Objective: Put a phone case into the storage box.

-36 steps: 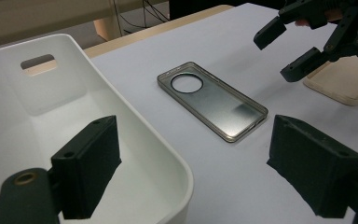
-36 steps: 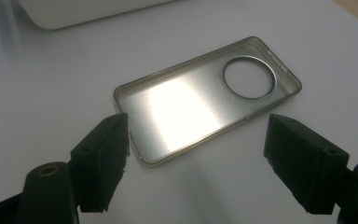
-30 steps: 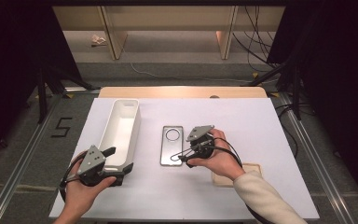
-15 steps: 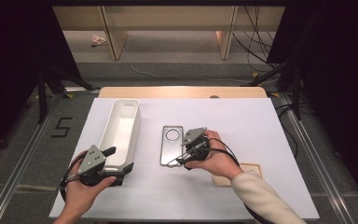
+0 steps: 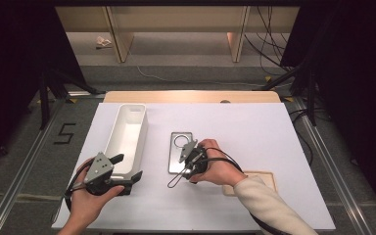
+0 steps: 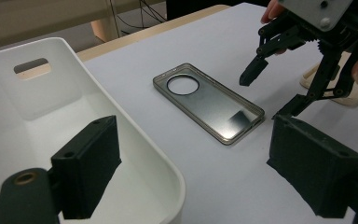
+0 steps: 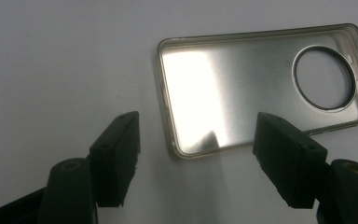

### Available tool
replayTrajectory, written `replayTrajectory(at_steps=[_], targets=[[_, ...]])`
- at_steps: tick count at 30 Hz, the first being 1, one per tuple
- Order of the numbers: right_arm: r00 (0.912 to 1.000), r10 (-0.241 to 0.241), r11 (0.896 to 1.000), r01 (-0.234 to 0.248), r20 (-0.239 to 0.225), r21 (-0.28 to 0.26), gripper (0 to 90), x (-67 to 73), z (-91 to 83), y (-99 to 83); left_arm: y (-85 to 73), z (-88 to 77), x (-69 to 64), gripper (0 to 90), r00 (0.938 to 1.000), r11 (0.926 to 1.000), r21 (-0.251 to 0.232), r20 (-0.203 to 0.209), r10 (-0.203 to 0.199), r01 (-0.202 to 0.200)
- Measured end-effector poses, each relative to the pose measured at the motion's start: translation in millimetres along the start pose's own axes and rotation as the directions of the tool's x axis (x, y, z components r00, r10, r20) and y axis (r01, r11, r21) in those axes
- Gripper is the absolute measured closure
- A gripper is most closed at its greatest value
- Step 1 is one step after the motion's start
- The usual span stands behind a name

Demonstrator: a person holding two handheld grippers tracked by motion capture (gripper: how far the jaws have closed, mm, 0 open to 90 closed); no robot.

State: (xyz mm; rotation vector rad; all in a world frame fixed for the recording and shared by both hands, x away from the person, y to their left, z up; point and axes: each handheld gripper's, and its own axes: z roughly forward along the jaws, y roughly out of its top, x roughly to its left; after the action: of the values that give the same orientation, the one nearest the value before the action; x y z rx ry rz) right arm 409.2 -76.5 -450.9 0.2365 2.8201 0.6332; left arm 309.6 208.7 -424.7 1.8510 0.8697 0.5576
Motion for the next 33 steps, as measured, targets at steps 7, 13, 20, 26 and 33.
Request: replayTrajectory(at_steps=[7, 13, 20, 26, 33], targets=[[0.9968, -0.079, 0.991, 0.078, 0.004, 0.107, 34.3, -1.6, 11.0, 16.9, 0.2, -0.5, 0.0, 15.7, 1.0000, 1.0000, -0.004, -0.001, 0.000, 0.000], [0.9931, -0.117, 0.982, 0.115, 0.008, 0.151, 35.0, -0.6, 20.2, 24.6, 0.3, -0.5, 0.1, 15.7, 1.0000, 1.0000, -0.006, -0.001, -0.001, 0.001], [0.9898, -0.143, 0.971, 0.139, 0.006, 0.194, 36.3, 0.1, 26.2, 31.5, 0.2, -0.5, 0.2, 15.7, 1.0000, 1.0000, -0.006, -0.001, -0.001, 0.001], [0.9878, -0.156, 0.963, 0.152, -0.001, 0.223, 37.4, -1.9, 28.5, 35.3, 0.3, -0.6, 0.1, 15.7, 1.0000, 1.0000, -0.007, -0.002, -0.001, 0.001], [0.9815, -0.191, 0.947, 0.189, -0.016, 0.260, 38.8, -1.1, 30.6, 41.1, 0.3, -0.6, 0.1, 15.7, 1.0000, 1.0000, -0.006, -0.001, 0.000, 0.000]])
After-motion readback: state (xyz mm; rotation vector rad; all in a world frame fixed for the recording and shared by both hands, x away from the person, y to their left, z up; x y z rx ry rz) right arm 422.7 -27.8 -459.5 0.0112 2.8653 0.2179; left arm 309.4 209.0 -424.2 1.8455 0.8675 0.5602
